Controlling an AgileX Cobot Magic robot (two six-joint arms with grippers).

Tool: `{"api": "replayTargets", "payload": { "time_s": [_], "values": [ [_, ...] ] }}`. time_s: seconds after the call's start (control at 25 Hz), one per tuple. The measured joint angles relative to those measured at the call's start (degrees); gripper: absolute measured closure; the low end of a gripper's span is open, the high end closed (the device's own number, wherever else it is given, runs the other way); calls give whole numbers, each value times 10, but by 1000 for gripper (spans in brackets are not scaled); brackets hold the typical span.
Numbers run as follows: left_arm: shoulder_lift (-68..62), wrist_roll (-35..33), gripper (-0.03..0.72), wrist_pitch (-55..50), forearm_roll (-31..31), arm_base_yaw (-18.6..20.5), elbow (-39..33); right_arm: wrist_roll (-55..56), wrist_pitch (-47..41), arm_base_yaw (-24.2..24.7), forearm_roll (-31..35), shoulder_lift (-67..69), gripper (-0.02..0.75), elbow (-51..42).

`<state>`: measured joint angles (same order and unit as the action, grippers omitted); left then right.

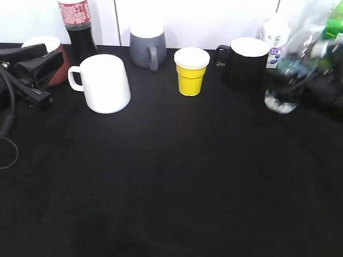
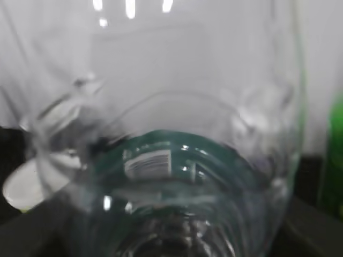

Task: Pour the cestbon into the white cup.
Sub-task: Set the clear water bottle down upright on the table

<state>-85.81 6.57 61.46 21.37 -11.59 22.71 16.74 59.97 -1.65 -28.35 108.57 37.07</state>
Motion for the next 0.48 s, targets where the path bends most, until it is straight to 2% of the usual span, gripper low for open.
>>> {"api": "replayTargets", "payload": {
  "time_s": [0.16,0.4,0.48],
  "values": [
    [1,0,415,-2,0,0,0,-72,24,0,7,46,246,0],
    [5,2,415,-2,1,0,0,-80,93,0,21,86,246,2],
    [5,2,415,-2,1,0,0,-81,99,0,21,89,203,3]
  ]
}}
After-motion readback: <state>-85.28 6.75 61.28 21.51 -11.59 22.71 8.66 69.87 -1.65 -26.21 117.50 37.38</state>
